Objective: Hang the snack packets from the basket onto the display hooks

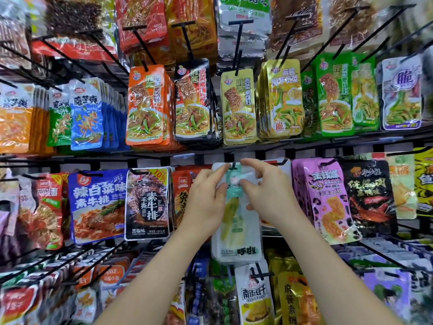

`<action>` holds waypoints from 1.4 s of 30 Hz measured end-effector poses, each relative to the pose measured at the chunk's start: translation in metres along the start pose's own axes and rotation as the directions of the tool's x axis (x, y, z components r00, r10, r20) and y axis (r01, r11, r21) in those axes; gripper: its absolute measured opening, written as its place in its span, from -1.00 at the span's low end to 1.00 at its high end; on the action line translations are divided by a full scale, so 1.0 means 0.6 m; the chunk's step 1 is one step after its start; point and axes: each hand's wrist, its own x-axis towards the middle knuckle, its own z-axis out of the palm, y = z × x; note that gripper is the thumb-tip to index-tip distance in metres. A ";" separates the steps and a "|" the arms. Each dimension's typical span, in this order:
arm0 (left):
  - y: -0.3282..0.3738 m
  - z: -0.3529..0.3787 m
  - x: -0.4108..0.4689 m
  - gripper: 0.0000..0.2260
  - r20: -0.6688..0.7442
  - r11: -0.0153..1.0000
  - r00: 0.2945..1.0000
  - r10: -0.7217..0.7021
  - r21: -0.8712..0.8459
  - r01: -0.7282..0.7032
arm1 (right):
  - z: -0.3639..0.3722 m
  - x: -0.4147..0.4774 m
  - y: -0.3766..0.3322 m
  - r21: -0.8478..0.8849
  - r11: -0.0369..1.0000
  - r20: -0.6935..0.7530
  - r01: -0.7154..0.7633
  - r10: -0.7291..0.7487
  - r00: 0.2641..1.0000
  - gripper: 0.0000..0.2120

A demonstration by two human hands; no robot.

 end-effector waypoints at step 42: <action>-0.033 -0.006 -0.134 -0.40 0.071 0.955 0.997 -0.034 -0.292 0.053 | 0.011 -0.166 0.022 0.033 0.994 -0.138 -0.107 0.111 0.984 -0.56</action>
